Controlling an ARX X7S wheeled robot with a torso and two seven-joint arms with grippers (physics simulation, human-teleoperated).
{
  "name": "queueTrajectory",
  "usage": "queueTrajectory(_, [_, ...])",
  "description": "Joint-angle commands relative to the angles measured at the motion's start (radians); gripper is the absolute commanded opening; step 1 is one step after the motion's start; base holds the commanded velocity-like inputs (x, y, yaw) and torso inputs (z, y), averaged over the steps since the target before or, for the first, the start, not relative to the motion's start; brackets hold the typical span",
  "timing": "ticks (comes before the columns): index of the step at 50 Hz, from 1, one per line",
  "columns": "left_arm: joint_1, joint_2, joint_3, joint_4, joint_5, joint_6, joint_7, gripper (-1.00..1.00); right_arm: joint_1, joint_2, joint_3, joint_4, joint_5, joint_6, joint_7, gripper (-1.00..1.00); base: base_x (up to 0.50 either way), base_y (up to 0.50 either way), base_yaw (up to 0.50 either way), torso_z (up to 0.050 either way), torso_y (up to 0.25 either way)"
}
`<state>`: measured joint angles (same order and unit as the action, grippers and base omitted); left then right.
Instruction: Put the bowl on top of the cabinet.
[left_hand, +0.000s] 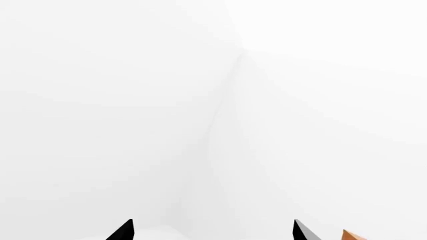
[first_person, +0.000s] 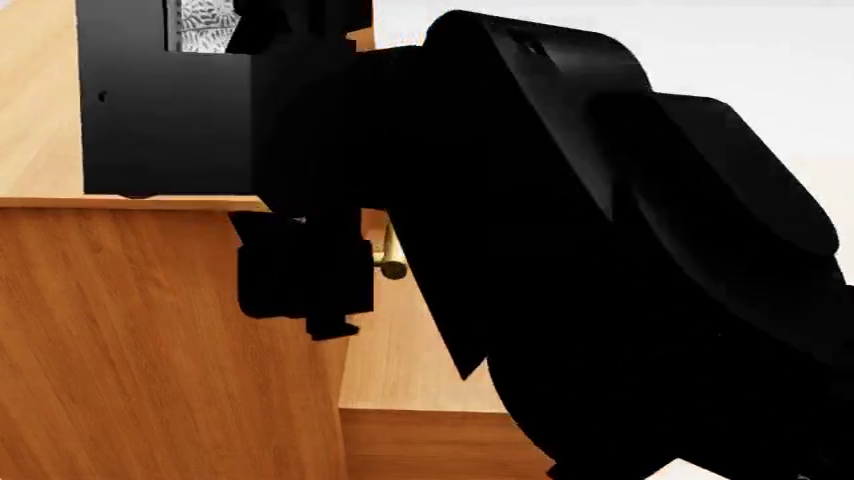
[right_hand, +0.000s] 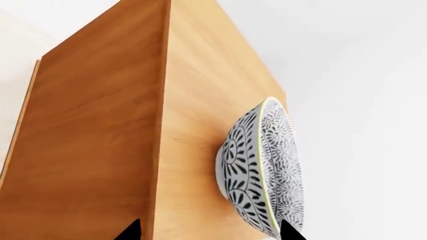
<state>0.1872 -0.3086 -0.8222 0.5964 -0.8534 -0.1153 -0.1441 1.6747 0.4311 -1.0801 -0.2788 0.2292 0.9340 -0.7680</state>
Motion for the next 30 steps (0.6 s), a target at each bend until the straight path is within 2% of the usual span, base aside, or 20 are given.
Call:
queueTrajectory(1, [0.003, 0.000, 0.003, 0.002, 0.001, 0.002, 0.000, 1.00, -0.086, 0.124, 0.094, -0.235, 0.073, 0.073, 0.055, 1.00, 0.00, 0.00, 0.00, 0.000, 0.000])
queueTrajectory(14, [0.005, -0.003, 0.002, 0.003, -0.001, 0.004, 0.000, 1.00, -0.285, 0.199, 0.211, -0.390, 0.153, 0.152, 0.179, 1.00, 0.00, 0.00, 0.00, 0.000, 0.000])
queueTrajectory(30, [0.003, -0.005, 0.010, 0.004, 0.004, 0.004, -0.003, 1.00, -0.609, 0.265, 0.502, -0.591, 0.321, 0.271, 0.367, 1.00, 0.00, 0.00, 0.00, 0.000, 0.000])
